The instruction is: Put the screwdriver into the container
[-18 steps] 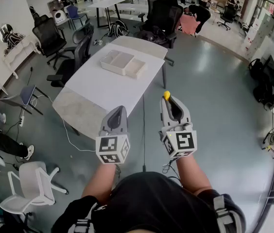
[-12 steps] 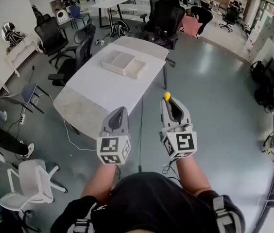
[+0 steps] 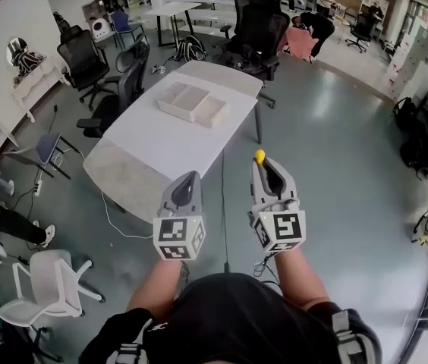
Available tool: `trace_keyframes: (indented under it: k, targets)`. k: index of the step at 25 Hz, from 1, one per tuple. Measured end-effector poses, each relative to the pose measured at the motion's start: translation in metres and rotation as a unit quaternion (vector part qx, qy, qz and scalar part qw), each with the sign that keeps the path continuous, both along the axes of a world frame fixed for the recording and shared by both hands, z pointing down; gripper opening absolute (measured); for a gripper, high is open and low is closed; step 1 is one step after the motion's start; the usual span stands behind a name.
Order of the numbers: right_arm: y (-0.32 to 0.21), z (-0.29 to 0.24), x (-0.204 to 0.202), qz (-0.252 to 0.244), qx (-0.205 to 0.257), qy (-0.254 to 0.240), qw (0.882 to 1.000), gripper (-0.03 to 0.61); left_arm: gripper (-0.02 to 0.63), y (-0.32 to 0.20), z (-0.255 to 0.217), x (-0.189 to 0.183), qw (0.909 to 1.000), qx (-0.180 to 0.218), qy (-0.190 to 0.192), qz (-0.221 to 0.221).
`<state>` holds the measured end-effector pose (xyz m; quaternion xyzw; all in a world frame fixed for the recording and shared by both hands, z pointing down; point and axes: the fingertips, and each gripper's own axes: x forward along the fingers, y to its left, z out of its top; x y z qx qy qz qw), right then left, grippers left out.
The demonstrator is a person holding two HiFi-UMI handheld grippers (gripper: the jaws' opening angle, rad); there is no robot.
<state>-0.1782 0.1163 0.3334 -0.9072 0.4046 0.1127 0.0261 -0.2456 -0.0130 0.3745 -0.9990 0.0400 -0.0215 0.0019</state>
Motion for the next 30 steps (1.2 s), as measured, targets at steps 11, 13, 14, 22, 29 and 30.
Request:
trace_keyframes:
  k: [11, 13, 14, 22, 29, 30]
  targets:
    - [0.046, 0.007, 0.019, -0.006, -0.002, 0.005, 1.0, 0.067, 0.006, 0.054, 0.001, 0.027, 1.0, 0.004, 0.006, -0.002]
    - [0.054, 0.008, 0.023, -0.007, -0.004, 0.009, 1.0, 0.067, 0.006, 0.063, 0.003, 0.032, 1.0, 0.008, 0.005, -0.001]
    - [0.058, 0.008, 0.025, -0.007, -0.003, 0.009, 1.0, 0.067, 0.006, 0.067, 0.004, 0.035, 0.9999, 0.011, 0.004, 0.0]
    - [0.083, 0.015, 0.045, -0.002, -0.001, -0.002, 1.0, 0.067, 0.006, 0.091, 0.003, 0.057, 0.9995, 0.028, 0.006, 0.009]
    - [0.074, 0.015, 0.067, -0.01, -0.003, 0.001, 1.0, 0.067, 0.006, 0.09, -0.003, 0.082, 0.9984, 0.054, 0.008, 0.013]
    - [0.071, 0.015, 0.073, -0.012, 0.0, 0.001, 1.0, 0.067, 0.006, 0.088, -0.002, 0.088, 0.9983, 0.055, 0.009, 0.014]
